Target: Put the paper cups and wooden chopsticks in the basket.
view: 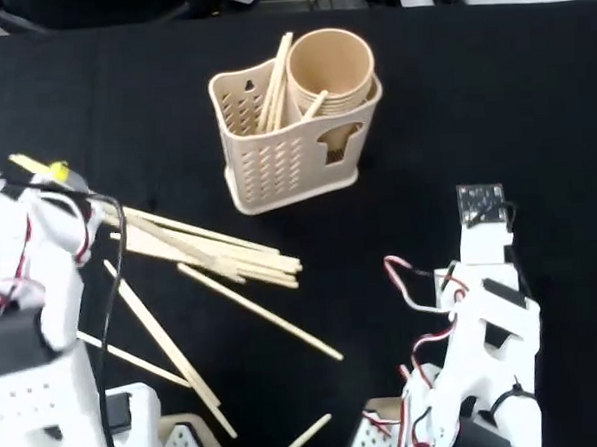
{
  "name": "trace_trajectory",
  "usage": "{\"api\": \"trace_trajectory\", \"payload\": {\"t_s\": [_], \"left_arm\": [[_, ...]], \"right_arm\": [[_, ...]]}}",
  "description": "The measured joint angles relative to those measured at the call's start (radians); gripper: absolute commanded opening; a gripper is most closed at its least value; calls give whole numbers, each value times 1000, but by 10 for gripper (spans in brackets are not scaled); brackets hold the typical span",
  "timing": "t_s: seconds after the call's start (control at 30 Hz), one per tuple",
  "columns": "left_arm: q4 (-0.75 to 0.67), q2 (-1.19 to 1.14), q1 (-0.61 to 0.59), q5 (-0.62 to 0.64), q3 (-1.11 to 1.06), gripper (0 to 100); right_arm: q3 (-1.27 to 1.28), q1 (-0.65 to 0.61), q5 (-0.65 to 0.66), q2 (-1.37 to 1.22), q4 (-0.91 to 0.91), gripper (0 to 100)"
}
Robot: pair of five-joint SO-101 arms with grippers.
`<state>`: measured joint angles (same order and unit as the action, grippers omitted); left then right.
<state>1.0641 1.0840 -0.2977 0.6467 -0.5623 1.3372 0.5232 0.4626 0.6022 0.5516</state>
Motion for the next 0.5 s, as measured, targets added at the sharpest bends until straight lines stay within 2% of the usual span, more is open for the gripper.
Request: {"api": "trace_trajectory", "payload": {"t_s": [0.27,0.4,0.5], "left_arm": [[-17,32,18,0,203,29],[-126,32,129,-6,282,29],[-259,38,222,-61,292,29]], "right_arm": [[0,0,0,0,0,54],[0,0,0,0,0,54],[0,0,0,0,0,54]]}}
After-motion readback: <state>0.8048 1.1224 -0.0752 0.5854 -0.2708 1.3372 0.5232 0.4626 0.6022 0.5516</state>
